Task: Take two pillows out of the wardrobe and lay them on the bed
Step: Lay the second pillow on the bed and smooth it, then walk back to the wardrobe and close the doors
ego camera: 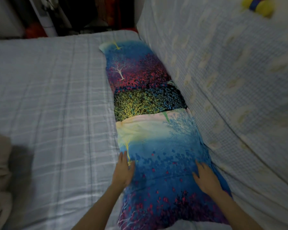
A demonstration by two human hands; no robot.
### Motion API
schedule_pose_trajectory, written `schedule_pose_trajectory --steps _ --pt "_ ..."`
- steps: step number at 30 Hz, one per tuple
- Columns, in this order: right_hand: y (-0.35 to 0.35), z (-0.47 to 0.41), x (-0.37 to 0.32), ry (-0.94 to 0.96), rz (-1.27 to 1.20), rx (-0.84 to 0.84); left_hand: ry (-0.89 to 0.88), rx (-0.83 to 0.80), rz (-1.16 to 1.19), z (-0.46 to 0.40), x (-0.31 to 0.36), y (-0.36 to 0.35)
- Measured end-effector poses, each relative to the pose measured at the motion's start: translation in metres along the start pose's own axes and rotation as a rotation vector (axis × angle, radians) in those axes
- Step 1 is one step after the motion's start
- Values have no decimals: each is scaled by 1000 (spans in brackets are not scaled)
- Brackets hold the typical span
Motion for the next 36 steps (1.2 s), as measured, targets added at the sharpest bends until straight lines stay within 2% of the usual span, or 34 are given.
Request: schedule_pose_trajectory --steps 5,10,15,19,24,30,36 --pt "81 23 -73 187 -113 193 -81 148 145 21 26 113" --pt "151 49 -171 463 -304 169 -112 289 398 75 50 223" --pt "205 104 -258 755 -601 104 -161 375 603 168 55 296" --pt "230 163 -314 974 -854 -33 -206 553 797 258 43 332" --pt "221 227 -367 1112 -1093 -217 -244 853 985 376 17 351" --pt "160 295 -426 1110 -1209 -665 -178 1207 1140 487 -14 325" --pt "95 373 -476 1075 -1122 -1089 -64 1413 1162 575 -63 291"
Point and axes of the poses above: each hand's wrist, its own z-axis away from the middle knuckle, its own y-axis out of the back of the hand, x = y × z, the point moved 5 cm from there along -z, towards the middle knuckle, and after that the axes turned 5 degrees about y, right-handed, at the moved point
